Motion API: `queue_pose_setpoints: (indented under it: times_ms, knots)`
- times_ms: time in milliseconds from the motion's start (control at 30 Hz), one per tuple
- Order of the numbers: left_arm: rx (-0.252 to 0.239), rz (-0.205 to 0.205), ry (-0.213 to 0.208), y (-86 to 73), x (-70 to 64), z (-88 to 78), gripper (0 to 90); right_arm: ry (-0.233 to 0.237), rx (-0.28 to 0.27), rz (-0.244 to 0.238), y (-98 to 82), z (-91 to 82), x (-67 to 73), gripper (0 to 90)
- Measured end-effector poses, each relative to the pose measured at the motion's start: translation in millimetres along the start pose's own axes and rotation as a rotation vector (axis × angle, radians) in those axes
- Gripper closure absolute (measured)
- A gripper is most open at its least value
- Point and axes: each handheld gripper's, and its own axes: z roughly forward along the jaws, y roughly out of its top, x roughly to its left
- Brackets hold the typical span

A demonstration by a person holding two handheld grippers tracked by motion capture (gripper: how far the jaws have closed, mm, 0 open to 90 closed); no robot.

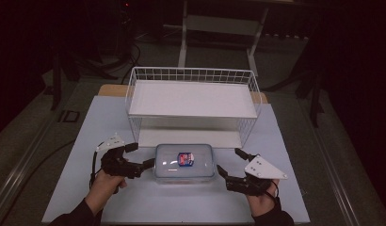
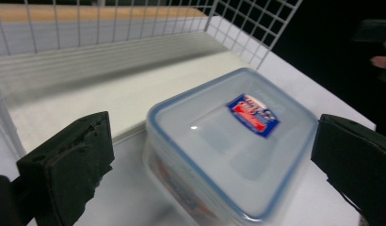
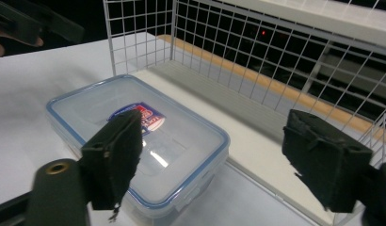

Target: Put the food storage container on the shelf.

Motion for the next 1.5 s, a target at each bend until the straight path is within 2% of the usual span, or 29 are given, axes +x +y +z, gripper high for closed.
queue_pose_setpoints:
  times_ms: [67, 100, 167, 233, 300, 367, 400, 433, 533, 667, 700, 800, 967, 1100, 1133, 1267, 1500]
  knots:
    - [0.028, -0.027, -0.005, -2.0, 4.5, 6.4, 0.0, 0.003, -0.017, -0.002, -0.4, -0.6, 1.2, 14.8]
    - [0.026, -0.054, -0.016, -3.5, 7.6, 9.1, 0.0, 0.005, -0.013, 0.003, -0.1, -0.9, 1.5, 14.4]
    - [0.055, -0.126, -0.046, -5.9, 15.5, 15.1, 0.0, 0.014, -0.015, 0.013, -0.5, -1.6, 1.9, 13.6]
    - [0.083, -0.201, -0.052, -8.6, 21.9, 20.1, 0.0, 0.015, 0.008, 0.011, -0.9, -0.8, 3.6, 13.0]
    - [0.118, -0.281, -0.105, -11.6, 27.6, 25.6, 0.0, 0.032, 0.029, 0.029, -1.7, 0.4, 5.2, 12.0]
    - [0.16, -0.339, -0.14, -14.3, 30.1, 30.7, 0.0, 0.036, 0.048, 0.039, -2.8, 2.4, 6.9, 10.5]
    - [0.176, -0.37, -0.154, -15.6, 31.5, 33.3, 0.0, 0.054, 0.054, 0.04, -3.2, 3.4, 7.5, 10.5]
    - [0.183, -0.394, -0.175, -16.9, 32.3, 35.1, 0.0, 0.057, 0.05, 0.038, -3.8, 4.1, 8.6, 10.4]
    - [0.227, -0.455, -0.195, -19.0, 34.7, 40.4, 0.6, 0.04, 0.065, 0.043, -4.4, 7.3, 11.5, 10.5]
    - [0.251, -0.51, -0.212, -19.7, 37.8, 43.5, 9.4, 0.046, 0.073, 0.049, -5.6, 8.4, 12.0, 10.5]
    - [0.249, -0.526, -0.203, -20.1, 39.0, 43.9, 14.3, 0.045, 0.076, 0.053, -5.9, 8.6, 12.1, 10.5]
    - [0.241, -0.548, -0.205, -21.4, 42.5, 44.3, 20.5, 0.048, 0.088, 0.066, -6.9, 9.7, 11.2, 10.5]
    - [0.267, -0.593, -0.226, -24.4, 46.7, 47.9, 30.4, 0.059, 0.11, 0.083, -9.9, 10.9, 10.5, 10.5]
    - [0.301, -0.615, -0.28, -27.7, 48.8, 52.4, 37.6, 0.055, 0.112, 0.098, -10.2, 11.1, 7.9, 10.7]
    - [0.305, -0.614, -0.295, -28.0, 49.2, 52.7, 39.8, 0.056, 0.113, 0.104, -10.3, 11.4, 7.4, 10.7]
    - [0.3, -0.595, -0.295, -25.9, 49.7, 47.7, 48.3, 0.055, 0.123, 0.121, -12.6, 12.4, 4.4, 12.2]
    - [0.272, -0.55, -0.305, -27.0, 44.7, 42.7, 50.9, 0.074, 0.149, 0.177, -15.2, 15.9, -2.4, 13.6]
